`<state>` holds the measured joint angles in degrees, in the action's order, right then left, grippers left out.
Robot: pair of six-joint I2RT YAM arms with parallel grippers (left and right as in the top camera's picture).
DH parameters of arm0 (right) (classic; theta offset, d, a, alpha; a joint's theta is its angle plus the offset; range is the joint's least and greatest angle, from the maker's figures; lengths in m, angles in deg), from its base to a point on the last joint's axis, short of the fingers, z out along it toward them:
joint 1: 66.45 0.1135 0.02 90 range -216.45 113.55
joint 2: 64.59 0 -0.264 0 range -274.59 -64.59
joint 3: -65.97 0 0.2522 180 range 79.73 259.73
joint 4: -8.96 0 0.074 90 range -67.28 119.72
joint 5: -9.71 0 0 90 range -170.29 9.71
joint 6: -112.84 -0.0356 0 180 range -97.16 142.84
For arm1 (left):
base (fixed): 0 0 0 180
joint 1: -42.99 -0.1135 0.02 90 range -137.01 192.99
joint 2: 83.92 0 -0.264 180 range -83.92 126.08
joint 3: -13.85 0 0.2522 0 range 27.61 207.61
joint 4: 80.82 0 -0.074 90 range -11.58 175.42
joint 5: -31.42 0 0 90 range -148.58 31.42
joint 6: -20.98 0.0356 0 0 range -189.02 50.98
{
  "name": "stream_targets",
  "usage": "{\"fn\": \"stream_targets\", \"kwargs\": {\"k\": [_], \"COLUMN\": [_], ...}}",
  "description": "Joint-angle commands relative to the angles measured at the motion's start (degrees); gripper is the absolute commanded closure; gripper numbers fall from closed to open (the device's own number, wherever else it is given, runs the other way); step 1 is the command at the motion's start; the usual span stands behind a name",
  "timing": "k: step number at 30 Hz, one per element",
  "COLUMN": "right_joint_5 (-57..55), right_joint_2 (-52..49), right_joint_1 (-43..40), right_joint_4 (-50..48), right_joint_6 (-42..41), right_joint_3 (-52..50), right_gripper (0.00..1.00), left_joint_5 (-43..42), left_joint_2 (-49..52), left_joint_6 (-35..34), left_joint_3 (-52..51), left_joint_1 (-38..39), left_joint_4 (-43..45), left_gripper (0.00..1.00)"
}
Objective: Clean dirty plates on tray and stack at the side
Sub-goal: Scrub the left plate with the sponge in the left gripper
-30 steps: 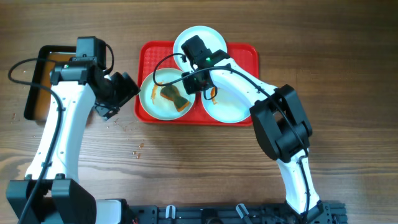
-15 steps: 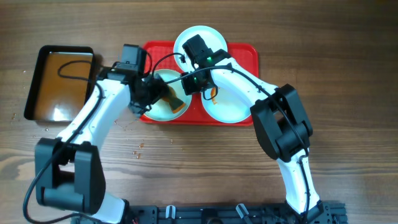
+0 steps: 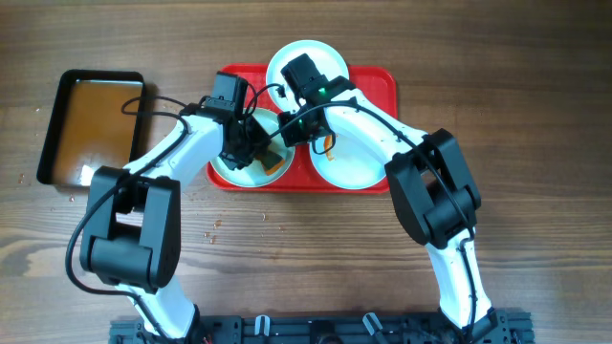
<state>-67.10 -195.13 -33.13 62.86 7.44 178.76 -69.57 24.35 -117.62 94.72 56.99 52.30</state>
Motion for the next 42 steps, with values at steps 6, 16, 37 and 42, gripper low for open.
{"fn": "stream_targets", "kwargs": {"k": [6,16,37,42], "right_joint_5": [1.7,1.7,1.6,1.6], "right_joint_2": [-1.7,-1.7,-1.7,-1.7], "right_joint_1": [0.3,0.3,0.2,0.2], "right_joint_4": [0.0,-0.5,-0.3,-0.5], "right_joint_6": [0.0,0.0,1.9,1.9], "right_joint_3": [-0.5,-0.5,-0.5,-0.5], "right_gripper": [0.96,0.95,0.95,0.95], "left_joint_5": [1.2,-6.1,41.1,29.5], "left_joint_2": [1.3,-0.3,2.5,-0.7], "left_joint_6": [0.4,9.8,35.0,35.4], "left_joint_3": [-0.5,-0.4,0.2,4.1], "left_joint_1": [0.4,0.4,0.3,0.4], "left_joint_4": [-1.2,1.7,-4.4,-4.3], "left_gripper": [0.96,0.96,0.96,0.96]}}
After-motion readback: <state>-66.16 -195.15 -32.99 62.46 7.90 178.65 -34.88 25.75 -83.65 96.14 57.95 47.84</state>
